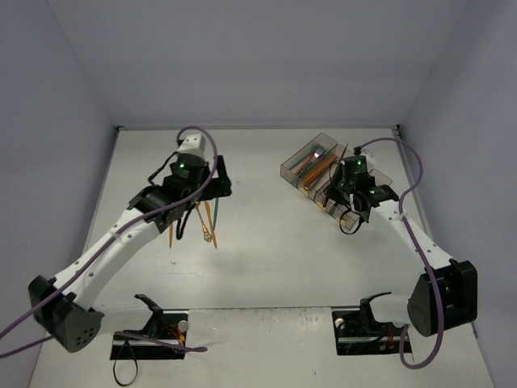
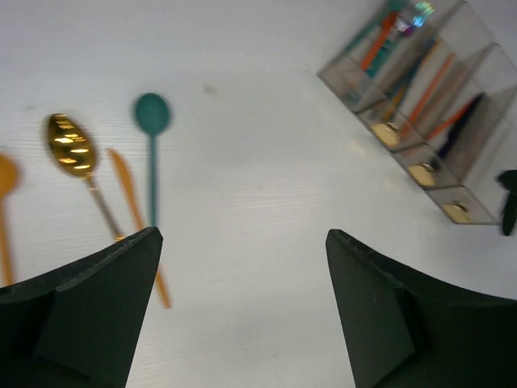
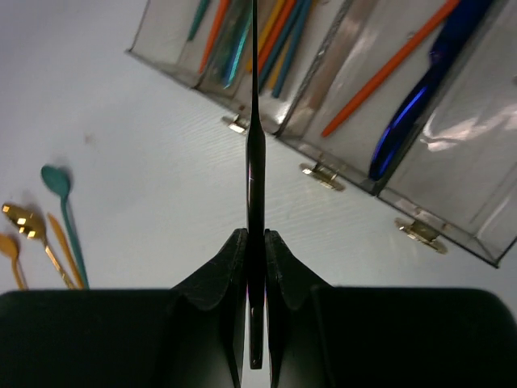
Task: Sort the eating utensils into containers
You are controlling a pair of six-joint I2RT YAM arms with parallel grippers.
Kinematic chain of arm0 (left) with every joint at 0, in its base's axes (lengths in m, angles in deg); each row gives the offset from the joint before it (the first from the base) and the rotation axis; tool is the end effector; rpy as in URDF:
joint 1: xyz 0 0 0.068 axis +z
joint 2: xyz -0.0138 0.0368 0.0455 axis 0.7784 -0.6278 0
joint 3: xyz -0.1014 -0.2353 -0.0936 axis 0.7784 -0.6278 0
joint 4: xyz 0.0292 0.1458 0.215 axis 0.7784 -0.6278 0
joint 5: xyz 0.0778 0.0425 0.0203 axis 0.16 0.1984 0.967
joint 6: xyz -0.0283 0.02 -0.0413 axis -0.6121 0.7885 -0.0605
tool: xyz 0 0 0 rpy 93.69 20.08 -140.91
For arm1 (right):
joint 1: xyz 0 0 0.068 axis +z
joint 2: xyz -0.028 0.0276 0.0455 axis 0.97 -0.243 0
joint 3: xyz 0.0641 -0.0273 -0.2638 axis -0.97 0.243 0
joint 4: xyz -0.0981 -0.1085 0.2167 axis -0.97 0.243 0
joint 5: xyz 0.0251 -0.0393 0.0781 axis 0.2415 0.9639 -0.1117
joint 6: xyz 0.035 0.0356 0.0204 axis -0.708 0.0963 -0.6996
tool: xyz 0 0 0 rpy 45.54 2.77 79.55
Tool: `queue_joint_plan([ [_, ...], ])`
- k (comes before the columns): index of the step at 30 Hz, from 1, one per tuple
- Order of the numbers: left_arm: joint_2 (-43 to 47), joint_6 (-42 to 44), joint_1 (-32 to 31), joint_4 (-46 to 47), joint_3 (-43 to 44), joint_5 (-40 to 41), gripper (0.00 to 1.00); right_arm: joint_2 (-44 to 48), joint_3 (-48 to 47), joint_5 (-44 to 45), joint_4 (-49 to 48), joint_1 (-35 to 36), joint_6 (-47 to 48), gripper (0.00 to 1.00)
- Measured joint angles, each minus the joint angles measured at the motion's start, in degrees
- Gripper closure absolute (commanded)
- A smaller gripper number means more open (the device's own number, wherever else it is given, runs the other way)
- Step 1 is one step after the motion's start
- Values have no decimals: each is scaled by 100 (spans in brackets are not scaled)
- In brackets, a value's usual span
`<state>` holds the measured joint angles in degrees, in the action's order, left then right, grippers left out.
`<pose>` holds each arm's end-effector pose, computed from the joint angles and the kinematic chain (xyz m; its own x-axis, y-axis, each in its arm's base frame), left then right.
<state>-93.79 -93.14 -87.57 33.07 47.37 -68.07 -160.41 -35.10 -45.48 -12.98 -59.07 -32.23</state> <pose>0.2330 -0.1658 0.3672 -0.5975 -0.3098 -0.7396 0.1543 0.8607 -0.4851 0.2769 0.0841 0.2931 -0.5440 0.4691 -0.6957 0.0459 0.8446 0.5335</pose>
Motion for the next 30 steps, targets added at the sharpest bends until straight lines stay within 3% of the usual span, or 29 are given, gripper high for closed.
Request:
queue_joint_plan([
  [7, 1520, 939, 975, -608, -1171, 965, 5, -741, -8, 577, -44, -450, -300, 100],
  [14, 2354, 1601, 1317, -869, -1923, 1461, 5, -1585, -229, 959, -57, -499, -534, 100],
  [20, 2664, 1724, 1340, -946, -2442, 1470, 5, -1939, -517, 1134, -158, -640, -703, 100],
  [30, 2664, 1749, 1340, -925, -2494, 1440, 5, -2394, -928, 1145, -287, -760, -918, 100],
])
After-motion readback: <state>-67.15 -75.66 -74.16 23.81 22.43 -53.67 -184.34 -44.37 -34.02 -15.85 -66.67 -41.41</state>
